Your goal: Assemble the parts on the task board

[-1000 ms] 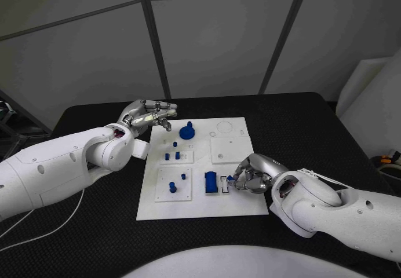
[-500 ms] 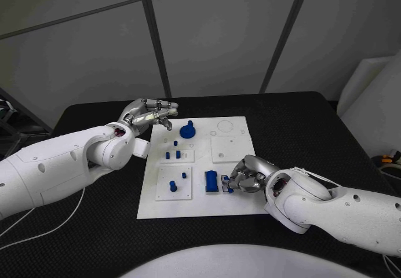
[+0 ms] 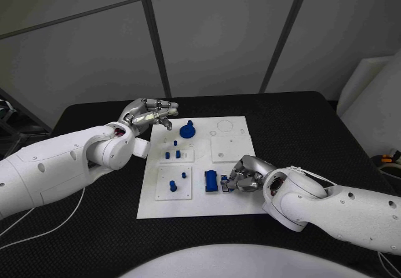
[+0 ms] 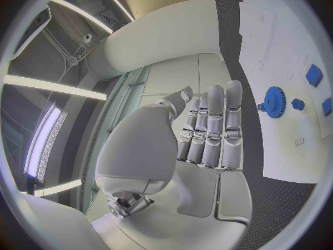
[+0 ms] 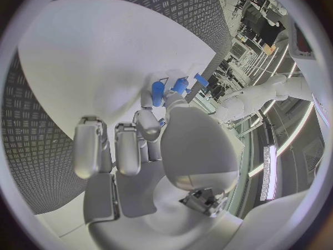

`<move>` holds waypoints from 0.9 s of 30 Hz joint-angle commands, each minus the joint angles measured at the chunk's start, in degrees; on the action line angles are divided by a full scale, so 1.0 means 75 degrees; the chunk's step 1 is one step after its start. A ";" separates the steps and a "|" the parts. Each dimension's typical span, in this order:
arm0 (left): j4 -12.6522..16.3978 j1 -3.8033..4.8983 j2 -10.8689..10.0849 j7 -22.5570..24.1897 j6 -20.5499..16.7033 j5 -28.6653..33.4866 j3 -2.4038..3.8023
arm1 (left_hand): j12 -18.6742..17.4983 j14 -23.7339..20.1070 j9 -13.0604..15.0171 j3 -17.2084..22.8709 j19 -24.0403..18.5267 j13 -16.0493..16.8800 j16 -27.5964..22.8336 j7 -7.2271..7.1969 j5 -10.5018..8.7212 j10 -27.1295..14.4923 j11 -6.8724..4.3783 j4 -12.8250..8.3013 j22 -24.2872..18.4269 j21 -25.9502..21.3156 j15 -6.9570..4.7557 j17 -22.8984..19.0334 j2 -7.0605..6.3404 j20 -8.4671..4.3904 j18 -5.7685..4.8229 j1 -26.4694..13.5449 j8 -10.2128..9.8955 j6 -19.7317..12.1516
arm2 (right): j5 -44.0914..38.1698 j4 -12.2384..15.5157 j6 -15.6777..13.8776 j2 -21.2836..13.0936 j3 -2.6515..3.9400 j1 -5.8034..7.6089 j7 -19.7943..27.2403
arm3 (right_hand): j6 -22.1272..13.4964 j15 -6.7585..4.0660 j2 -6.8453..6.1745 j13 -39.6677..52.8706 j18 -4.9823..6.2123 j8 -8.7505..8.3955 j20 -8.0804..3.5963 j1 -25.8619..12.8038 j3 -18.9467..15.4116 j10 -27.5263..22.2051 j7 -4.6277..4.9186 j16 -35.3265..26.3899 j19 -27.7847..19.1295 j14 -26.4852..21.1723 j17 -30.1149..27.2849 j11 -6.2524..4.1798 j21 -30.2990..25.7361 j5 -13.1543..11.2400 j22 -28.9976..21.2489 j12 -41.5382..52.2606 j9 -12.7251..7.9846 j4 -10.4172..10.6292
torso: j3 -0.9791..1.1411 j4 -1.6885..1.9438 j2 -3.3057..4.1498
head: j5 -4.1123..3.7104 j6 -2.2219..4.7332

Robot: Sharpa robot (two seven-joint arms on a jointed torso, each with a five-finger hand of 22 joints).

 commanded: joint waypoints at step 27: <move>-0.0011 0.0015 0.0012 -0.0034 0.0114 0.0016 0.0006 | 0.0037 -0.0057 -0.0006 -0.0045 0.0010 0.0001 0.0018 0.0007 0.0017 -0.0053 -0.0019 -0.0008 -0.0016 -0.0031 0.0029 -0.0019 0.0003 0.0032 0.0041 -0.0046 0.0030 -0.0063 | -0.0311 0.0218 -0.0032 -0.0097 -0.0005 0.0004 0.0102 | 0.0109 -0.0033 0.0297 0.0207 -0.0012 0.0019 -0.0032 -0.1456 -0.1056 0.0137 -0.0016 0.0069 0.0057 0.0566 0.0634 -0.0026 0.0058 -0.0886 0.0878 0.0169 0.0241 0.0030 | 0.0008 -0.0006 -0.0009 | -0.0001 0.0007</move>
